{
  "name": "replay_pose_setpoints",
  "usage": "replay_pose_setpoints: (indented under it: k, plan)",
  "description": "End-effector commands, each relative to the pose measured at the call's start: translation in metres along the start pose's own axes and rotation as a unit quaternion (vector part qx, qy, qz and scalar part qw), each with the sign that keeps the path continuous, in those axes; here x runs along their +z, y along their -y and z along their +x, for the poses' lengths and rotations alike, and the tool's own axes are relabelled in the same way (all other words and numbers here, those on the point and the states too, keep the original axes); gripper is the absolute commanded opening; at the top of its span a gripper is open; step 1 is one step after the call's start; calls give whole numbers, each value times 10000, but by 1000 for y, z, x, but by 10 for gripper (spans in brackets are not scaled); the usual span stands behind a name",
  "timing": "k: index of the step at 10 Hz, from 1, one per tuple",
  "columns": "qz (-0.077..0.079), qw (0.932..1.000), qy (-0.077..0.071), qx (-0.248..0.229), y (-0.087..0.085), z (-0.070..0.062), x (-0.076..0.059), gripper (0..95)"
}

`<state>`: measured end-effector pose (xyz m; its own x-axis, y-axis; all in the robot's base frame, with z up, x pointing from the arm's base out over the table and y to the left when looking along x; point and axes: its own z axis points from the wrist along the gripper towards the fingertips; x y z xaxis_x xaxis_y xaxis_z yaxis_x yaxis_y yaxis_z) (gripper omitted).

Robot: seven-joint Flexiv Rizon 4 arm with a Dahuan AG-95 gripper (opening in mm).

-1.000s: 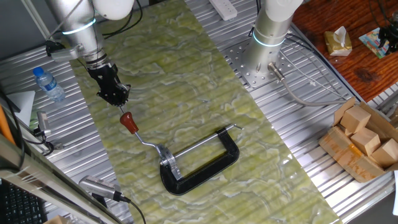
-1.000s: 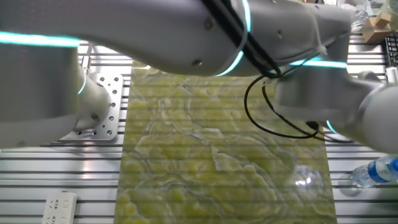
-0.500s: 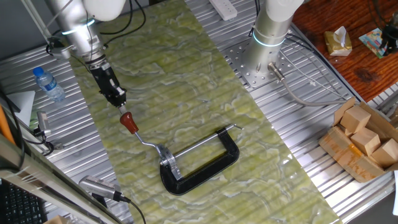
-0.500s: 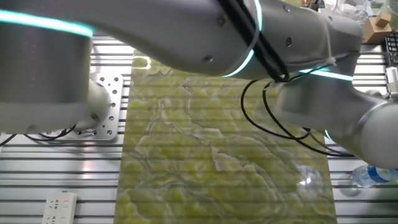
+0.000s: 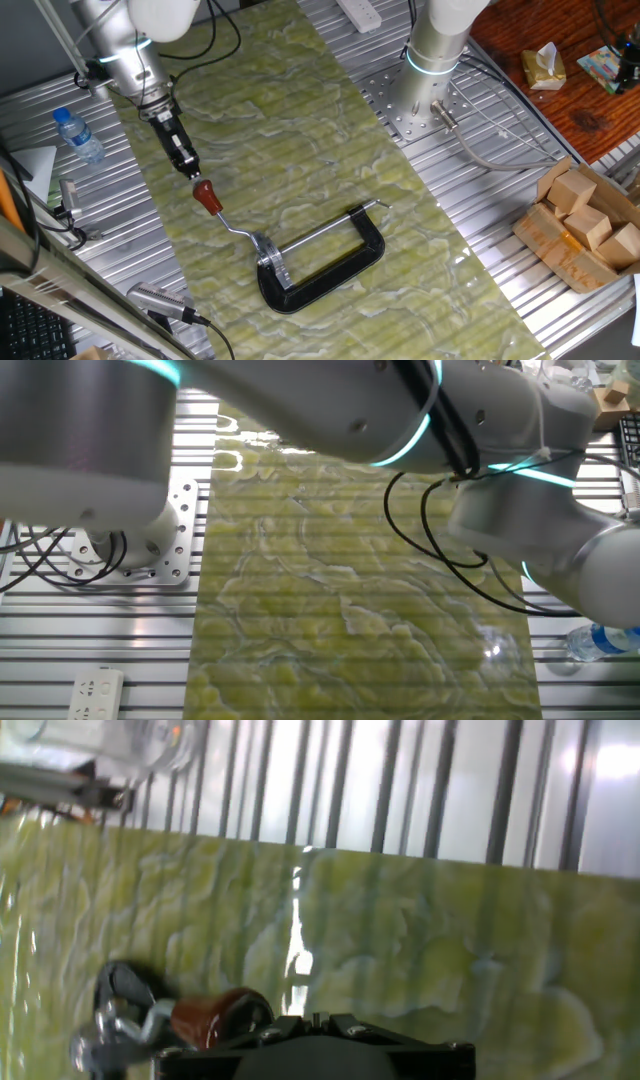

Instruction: Pull up the lever

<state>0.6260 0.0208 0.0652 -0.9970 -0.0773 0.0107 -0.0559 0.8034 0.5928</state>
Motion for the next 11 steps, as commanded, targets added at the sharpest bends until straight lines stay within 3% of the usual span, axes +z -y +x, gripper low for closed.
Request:
replay_pose_setpoints:
  k: [1, 4, 11]
  plan:
    - [-64, 9998, -65, 187, -3, -2, 3, 0]
    - [-212, 9994, -93, 240, -5, -2, 0, 0]
    - [-271, 9990, -98, 338, -14, -2, -3, 0]
